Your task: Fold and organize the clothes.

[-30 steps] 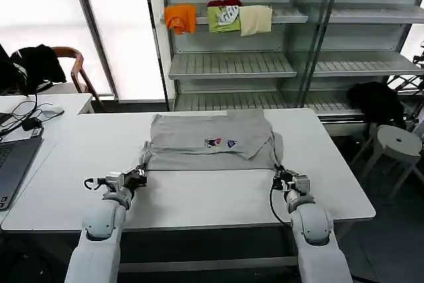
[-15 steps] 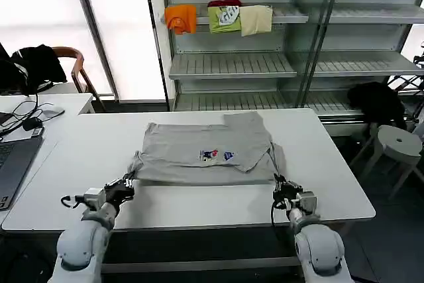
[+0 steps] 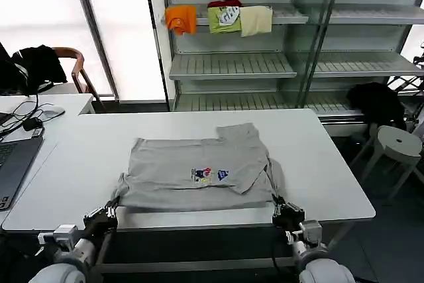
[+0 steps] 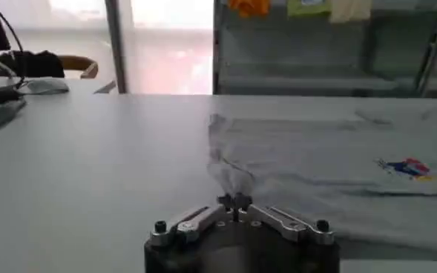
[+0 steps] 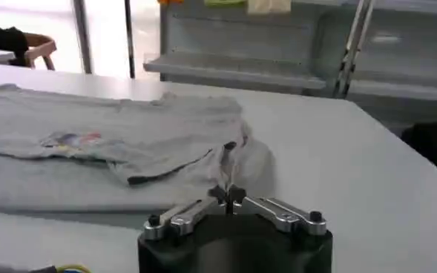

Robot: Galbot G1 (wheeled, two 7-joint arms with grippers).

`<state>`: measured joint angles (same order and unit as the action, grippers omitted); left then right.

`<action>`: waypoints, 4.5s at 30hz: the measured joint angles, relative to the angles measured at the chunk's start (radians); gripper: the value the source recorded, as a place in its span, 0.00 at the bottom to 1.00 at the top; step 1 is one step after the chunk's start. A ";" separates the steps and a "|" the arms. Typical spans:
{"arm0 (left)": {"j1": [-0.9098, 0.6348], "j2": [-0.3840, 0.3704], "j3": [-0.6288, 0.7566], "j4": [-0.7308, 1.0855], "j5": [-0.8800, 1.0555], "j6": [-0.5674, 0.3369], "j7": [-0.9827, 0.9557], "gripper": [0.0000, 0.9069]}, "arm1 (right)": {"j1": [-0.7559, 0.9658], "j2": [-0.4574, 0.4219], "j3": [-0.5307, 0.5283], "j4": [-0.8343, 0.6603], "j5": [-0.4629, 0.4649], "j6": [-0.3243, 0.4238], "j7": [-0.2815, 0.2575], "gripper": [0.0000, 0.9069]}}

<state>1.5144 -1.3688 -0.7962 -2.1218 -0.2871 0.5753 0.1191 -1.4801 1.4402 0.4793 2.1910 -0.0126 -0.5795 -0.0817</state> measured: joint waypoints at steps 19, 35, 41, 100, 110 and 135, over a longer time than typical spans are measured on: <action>0.025 -0.042 -0.032 -0.088 0.081 -0.016 -0.037 1.00 | 0.031 0.015 0.022 0.096 -0.025 -0.003 0.021 1.00; -0.346 0.037 0.092 0.133 0.136 -0.003 0.065 1.00 | 0.567 0.070 -0.066 -0.366 0.012 -0.002 0.022 1.00; -0.512 0.054 0.144 0.301 0.157 -0.002 0.082 1.00 | 0.768 0.124 -0.065 -0.617 -0.008 0.008 0.018 1.00; -0.902 0.034 0.187 0.928 0.270 -0.005 0.189 0.01 | 1.046 0.168 -0.060 -1.207 -0.077 0.104 0.017 0.00; -0.877 0.041 0.185 0.877 0.218 -0.012 0.187 0.01 | 1.016 0.169 -0.064 -1.114 -0.055 0.114 0.013 0.00; -0.668 0.109 0.128 0.549 -0.023 0.001 0.202 0.01 | 0.690 0.076 -0.084 -0.549 0.041 0.017 -0.006 0.00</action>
<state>0.8464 -1.2598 -0.6683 -1.5728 -0.3100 0.5759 0.3214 -0.7905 1.5159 0.3958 1.6422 0.0285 -0.5628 -0.0873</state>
